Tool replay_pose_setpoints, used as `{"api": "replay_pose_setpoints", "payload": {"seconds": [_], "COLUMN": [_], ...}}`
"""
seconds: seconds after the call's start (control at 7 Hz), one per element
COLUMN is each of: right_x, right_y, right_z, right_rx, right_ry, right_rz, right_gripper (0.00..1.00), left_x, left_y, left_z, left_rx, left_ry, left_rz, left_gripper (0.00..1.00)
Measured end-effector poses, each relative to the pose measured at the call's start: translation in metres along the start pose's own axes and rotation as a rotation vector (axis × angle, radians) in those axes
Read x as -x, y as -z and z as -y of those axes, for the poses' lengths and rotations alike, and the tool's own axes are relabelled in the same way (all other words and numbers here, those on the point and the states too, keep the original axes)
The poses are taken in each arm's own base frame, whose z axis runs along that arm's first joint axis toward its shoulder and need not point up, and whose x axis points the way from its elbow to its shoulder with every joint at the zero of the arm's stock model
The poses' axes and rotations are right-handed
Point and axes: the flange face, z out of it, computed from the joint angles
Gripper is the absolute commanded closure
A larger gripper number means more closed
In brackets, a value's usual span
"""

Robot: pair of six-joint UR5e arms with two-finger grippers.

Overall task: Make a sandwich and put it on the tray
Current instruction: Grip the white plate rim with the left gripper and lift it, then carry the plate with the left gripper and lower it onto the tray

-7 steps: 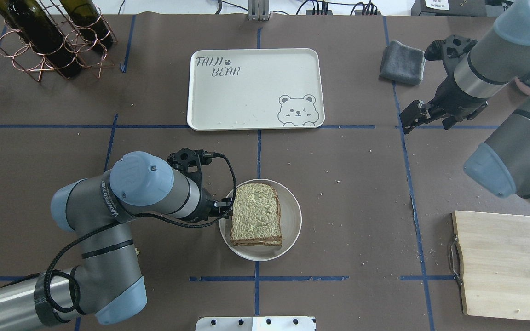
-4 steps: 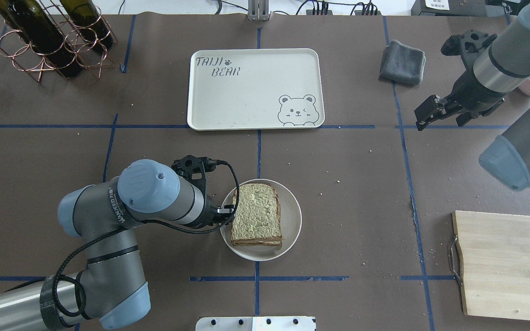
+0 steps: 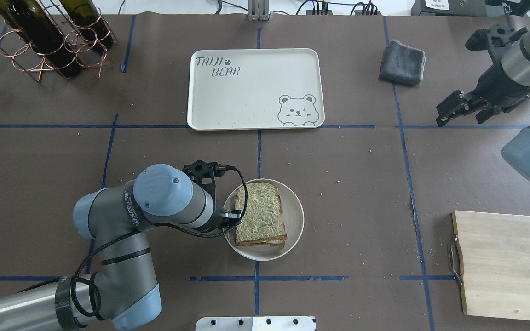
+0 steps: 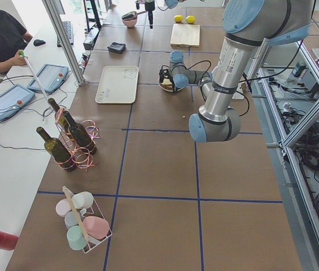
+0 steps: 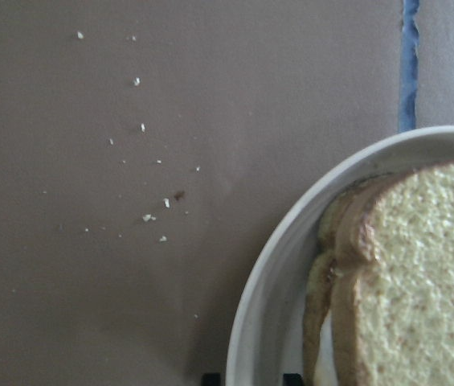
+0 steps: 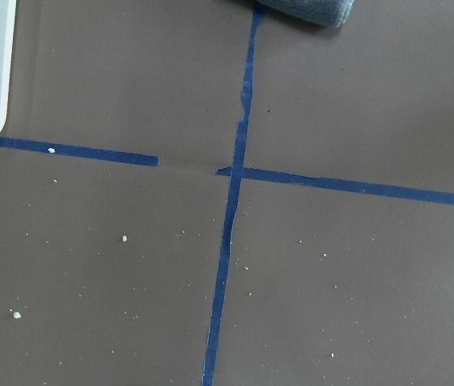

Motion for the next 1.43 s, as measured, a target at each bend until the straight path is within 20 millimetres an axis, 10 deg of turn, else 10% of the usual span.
{"api": "replay_pose_setpoints", "payload": {"seconds": [0.86, 1.43], "right_x": [-0.046, -0.172], "right_y": [0.011, 0.017], "right_z": [-0.001, -0.027], "right_rx": [-0.011, 0.018], "right_ry": [0.031, 0.128], "right_rz": [-0.025, -0.083], "right_gripper": [0.0, 0.0], "left_x": [-0.006, 0.022], "left_y": [0.064, 0.079], "left_z": [0.03, 0.108], "left_rx": [-0.022, -0.071], "left_ry": [0.002, 0.242], "left_rz": [-0.166, -0.251], "left_gripper": [1.0, 1.0]}}
